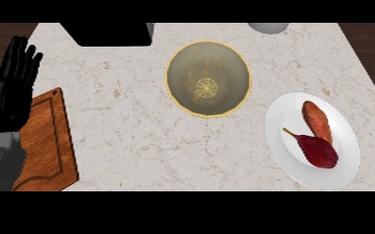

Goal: Pick the sweet potato from the plate and place it in the bowl

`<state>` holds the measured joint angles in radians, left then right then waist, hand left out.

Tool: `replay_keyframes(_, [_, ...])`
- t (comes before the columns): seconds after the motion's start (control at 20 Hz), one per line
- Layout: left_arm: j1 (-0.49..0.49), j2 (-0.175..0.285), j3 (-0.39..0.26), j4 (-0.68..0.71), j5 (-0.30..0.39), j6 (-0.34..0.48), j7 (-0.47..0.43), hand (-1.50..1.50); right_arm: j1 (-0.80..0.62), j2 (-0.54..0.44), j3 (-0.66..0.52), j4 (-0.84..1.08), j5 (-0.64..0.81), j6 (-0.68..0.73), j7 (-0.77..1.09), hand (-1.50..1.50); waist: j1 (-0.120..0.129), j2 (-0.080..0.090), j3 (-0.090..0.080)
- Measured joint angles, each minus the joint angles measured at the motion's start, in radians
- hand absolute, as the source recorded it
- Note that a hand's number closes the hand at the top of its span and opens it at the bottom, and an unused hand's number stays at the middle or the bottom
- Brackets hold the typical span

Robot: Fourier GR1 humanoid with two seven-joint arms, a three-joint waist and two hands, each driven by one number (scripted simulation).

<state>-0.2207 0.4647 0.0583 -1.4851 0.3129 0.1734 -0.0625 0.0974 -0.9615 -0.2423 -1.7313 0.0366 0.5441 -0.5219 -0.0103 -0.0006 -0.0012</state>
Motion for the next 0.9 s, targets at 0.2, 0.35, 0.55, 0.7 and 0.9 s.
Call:
replay_keyframes(0.2, [-0.012, -0.010, -0.002, 0.014, -0.005, -0.007, -0.005, 0.00, -0.009, -0.113, 0.007, 0.018, 0.073, 0.049, 0.019, -1.50, 0.008, 0.002, 0.000])
replay_keyframes(0.35, [-0.014, -0.007, 0.007, 0.029, -0.006, -0.021, -0.011, 0.00, -0.013, -0.182, 0.029, 0.035, 0.145, 0.054, 0.003, -1.50, 0.013, 0.003, 0.001])
replay_keyframes(0.55, [-0.018, -0.021, 0.002, -0.003, -0.019, -0.012, 0.018, 0.00, -0.042, -0.190, 0.089, 0.053, 0.217, 0.057, 0.015, -1.50, 0.017, 0.002, 0.001])
replay_keyframes(0.7, [-0.026, -0.028, 0.007, -0.003, -0.032, -0.015, 0.023, 0.00, -0.086, -0.180, 0.134, 0.117, 0.283, 0.039, -0.013, -1.50, 0.019, 0.003, 0.001])
replay_keyframes(0.9, [-0.015, -0.033, 0.024, -0.004, -0.038, -0.031, 0.019, 0.00, -0.120, -0.127, 0.208, 0.164, 0.364, 0.010, -0.022, -1.50, 0.020, 0.003, 0.001])
